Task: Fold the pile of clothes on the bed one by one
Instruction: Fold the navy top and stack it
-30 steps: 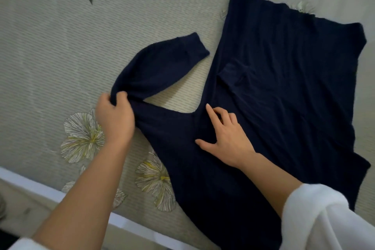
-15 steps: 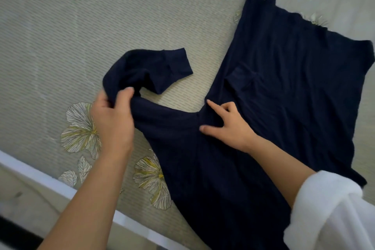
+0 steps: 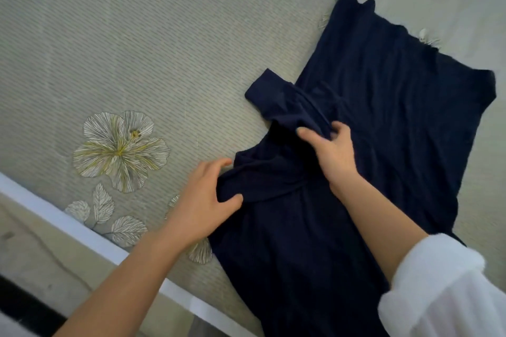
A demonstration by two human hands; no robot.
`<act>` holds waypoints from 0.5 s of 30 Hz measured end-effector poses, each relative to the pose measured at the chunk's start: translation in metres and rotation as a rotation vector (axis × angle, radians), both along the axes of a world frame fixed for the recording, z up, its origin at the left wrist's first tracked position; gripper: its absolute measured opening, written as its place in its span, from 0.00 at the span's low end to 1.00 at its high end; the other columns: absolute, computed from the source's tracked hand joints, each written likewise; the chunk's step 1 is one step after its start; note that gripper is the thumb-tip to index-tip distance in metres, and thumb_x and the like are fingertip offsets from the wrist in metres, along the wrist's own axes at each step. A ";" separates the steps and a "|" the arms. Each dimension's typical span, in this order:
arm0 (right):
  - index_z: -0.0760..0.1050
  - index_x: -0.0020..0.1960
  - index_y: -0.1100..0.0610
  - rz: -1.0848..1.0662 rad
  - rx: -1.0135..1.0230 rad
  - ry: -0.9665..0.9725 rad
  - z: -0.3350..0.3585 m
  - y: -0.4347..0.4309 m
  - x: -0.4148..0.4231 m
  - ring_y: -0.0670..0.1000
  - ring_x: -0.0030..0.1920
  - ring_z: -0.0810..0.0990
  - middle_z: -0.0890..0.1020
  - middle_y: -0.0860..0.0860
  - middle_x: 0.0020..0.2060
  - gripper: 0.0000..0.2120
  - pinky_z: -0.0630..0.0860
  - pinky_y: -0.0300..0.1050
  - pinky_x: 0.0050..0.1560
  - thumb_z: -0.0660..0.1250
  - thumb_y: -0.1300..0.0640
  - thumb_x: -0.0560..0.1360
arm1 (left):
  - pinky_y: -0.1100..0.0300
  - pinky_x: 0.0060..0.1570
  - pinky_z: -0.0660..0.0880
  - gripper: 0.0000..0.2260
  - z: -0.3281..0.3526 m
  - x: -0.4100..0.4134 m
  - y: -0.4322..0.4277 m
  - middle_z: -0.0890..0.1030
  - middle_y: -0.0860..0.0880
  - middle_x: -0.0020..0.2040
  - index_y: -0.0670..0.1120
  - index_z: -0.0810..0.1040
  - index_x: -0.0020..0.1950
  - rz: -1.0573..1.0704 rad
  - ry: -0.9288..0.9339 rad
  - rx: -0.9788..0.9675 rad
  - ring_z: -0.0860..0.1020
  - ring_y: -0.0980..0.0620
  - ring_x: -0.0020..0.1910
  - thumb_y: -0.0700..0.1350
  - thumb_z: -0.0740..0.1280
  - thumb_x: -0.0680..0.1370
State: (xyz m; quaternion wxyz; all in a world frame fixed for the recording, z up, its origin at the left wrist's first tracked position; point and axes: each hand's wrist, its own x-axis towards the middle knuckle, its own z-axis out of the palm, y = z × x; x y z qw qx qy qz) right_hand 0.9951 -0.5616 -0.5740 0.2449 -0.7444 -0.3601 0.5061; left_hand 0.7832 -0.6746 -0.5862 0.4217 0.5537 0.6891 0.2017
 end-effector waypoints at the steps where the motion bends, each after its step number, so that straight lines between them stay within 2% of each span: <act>1: 0.57 0.74 0.51 0.147 0.086 -0.173 -0.002 0.001 -0.005 0.45 0.61 0.69 0.67 0.47 0.65 0.45 0.67 0.40 0.60 0.77 0.47 0.65 | 0.69 0.62 0.61 0.30 -0.001 0.003 -0.005 0.67 0.56 0.59 0.49 0.67 0.71 -0.041 0.004 -0.009 0.69 0.57 0.61 0.49 0.73 0.70; 3: 0.49 0.76 0.48 0.443 0.157 -0.482 -0.008 0.001 -0.014 0.51 0.66 0.63 0.60 0.51 0.68 0.50 0.63 0.51 0.65 0.78 0.48 0.64 | 0.70 0.60 0.61 0.32 -0.004 0.013 -0.011 0.68 0.54 0.59 0.50 0.65 0.72 -0.100 0.040 0.013 0.69 0.57 0.60 0.49 0.73 0.71; 5: 0.51 0.76 0.49 0.577 0.115 -0.579 -0.011 0.004 -0.020 0.54 0.65 0.65 0.65 0.53 0.66 0.45 0.65 0.56 0.64 0.75 0.51 0.68 | 0.67 0.59 0.64 0.31 -0.006 0.020 -0.012 0.70 0.53 0.61 0.50 0.64 0.72 -0.094 0.108 0.036 0.70 0.55 0.60 0.47 0.72 0.72; 7: 0.63 0.69 0.55 0.450 0.116 -0.395 -0.006 0.013 -0.027 0.51 0.55 0.74 0.74 0.52 0.57 0.30 0.72 0.49 0.57 0.71 0.56 0.71 | 0.66 0.56 0.67 0.26 -0.005 0.024 -0.010 0.74 0.53 0.60 0.51 0.69 0.69 -0.016 0.108 0.065 0.73 0.55 0.58 0.44 0.72 0.72; 9: 0.76 0.50 0.55 0.180 0.160 -0.119 0.011 0.030 -0.030 0.48 0.46 0.77 0.80 0.50 0.44 0.09 0.75 0.44 0.48 0.69 0.61 0.71 | 0.69 0.47 0.68 0.20 -0.002 0.023 -0.009 0.79 0.56 0.52 0.54 0.74 0.62 0.072 0.048 0.128 0.77 0.57 0.50 0.40 0.70 0.72; 10: 0.77 0.42 0.53 0.023 0.183 0.019 0.022 0.040 -0.027 0.48 0.44 0.78 0.81 0.49 0.40 0.05 0.76 0.45 0.47 0.69 0.63 0.70 | 0.70 0.41 0.67 0.17 0.000 0.021 -0.010 0.79 0.58 0.47 0.55 0.75 0.58 0.104 0.038 0.165 0.76 0.59 0.45 0.39 0.68 0.72; 11: 0.77 0.39 0.53 -0.119 0.188 0.158 0.031 0.049 -0.019 0.49 0.43 0.79 0.82 0.50 0.39 0.06 0.77 0.46 0.47 0.69 0.63 0.69 | 0.70 0.36 0.66 0.16 0.002 0.020 -0.012 0.78 0.59 0.43 0.56 0.75 0.55 0.122 0.058 0.198 0.75 0.60 0.41 0.40 0.68 0.72; 13: 0.77 0.41 0.54 -0.354 0.166 0.437 0.041 0.057 0.005 0.51 0.40 0.79 0.82 0.52 0.39 0.02 0.77 0.46 0.42 0.67 0.60 0.69 | 0.71 0.32 0.65 0.17 0.006 0.017 -0.019 0.75 0.61 0.40 0.56 0.74 0.54 0.094 0.148 0.257 0.72 0.58 0.38 0.37 0.70 0.71; 14: 0.76 0.41 0.53 -0.420 0.143 0.495 0.042 0.053 0.018 0.51 0.38 0.77 0.81 0.51 0.38 0.02 0.75 0.43 0.40 0.64 0.59 0.70 | 0.69 0.30 0.67 0.22 0.008 0.016 -0.022 0.76 0.60 0.40 0.55 0.74 0.55 0.031 0.197 0.274 0.73 0.56 0.38 0.35 0.72 0.68; 15: 0.74 0.41 0.52 -0.458 0.097 0.462 0.038 0.045 0.031 0.50 0.37 0.75 0.80 0.50 0.38 0.04 0.73 0.42 0.40 0.61 0.58 0.72 | 0.65 0.27 0.70 0.26 0.009 0.016 -0.026 0.77 0.56 0.41 0.54 0.75 0.58 -0.057 0.249 0.291 0.75 0.55 0.36 0.33 0.73 0.65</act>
